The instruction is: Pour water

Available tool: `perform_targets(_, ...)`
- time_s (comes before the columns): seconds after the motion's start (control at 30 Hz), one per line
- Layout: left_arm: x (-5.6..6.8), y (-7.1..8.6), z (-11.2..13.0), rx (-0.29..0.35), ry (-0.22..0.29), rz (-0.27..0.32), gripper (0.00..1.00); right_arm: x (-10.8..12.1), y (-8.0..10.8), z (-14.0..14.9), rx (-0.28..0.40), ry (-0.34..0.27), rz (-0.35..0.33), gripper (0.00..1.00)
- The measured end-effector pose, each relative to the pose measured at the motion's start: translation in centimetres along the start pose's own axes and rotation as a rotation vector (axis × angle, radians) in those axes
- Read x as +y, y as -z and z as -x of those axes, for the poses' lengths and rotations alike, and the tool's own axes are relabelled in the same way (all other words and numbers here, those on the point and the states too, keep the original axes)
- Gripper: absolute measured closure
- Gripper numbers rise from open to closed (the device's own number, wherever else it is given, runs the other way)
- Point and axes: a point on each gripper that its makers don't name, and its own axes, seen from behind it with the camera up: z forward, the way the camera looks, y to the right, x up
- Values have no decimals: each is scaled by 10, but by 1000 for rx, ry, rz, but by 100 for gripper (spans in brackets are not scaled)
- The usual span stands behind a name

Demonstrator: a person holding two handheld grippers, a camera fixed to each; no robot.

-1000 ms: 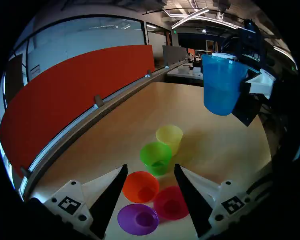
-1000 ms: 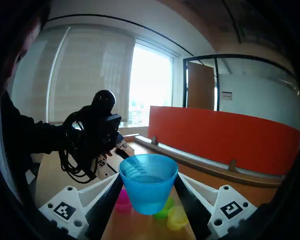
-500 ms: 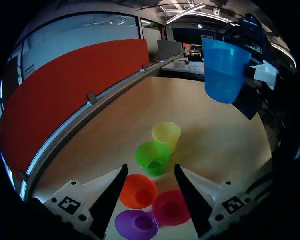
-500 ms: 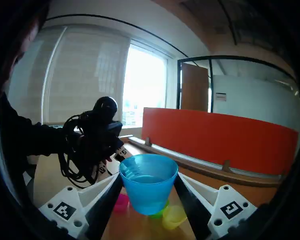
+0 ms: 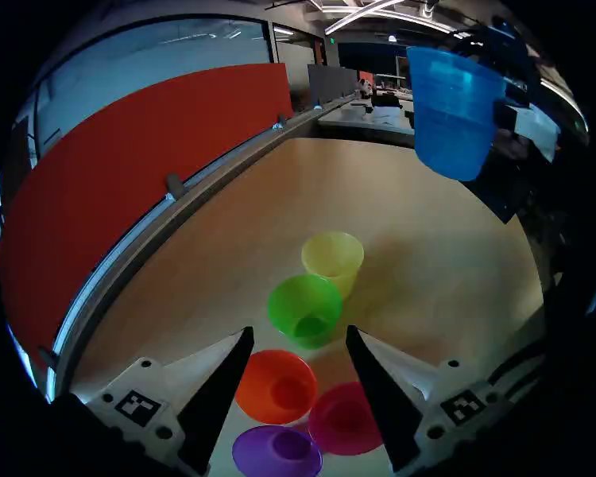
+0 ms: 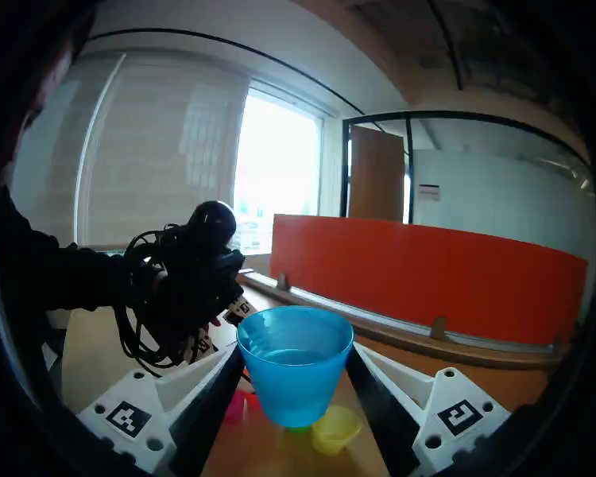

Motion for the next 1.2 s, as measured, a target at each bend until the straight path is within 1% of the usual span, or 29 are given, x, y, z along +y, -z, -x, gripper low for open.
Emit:
perform_targets(0.37, 4, -19, 5, -49, -4, 28, 14, 4, 8, -2, 1, 4, 24, 11)
perform_targets(0.7, 6, -35, 6, -77, -6, 35, 14, 10, 14, -1, 2, -3, 40, 11)
perform_targets(0.87, 6, -39, 7, -91, -8, 33, 14, 12, 15, 1, 2, -7, 42, 11)
perform_targets(1.2, 7, -48, 11, -140, -2, 32, 14, 19, 18, 5, 1, -14, 52, 11)
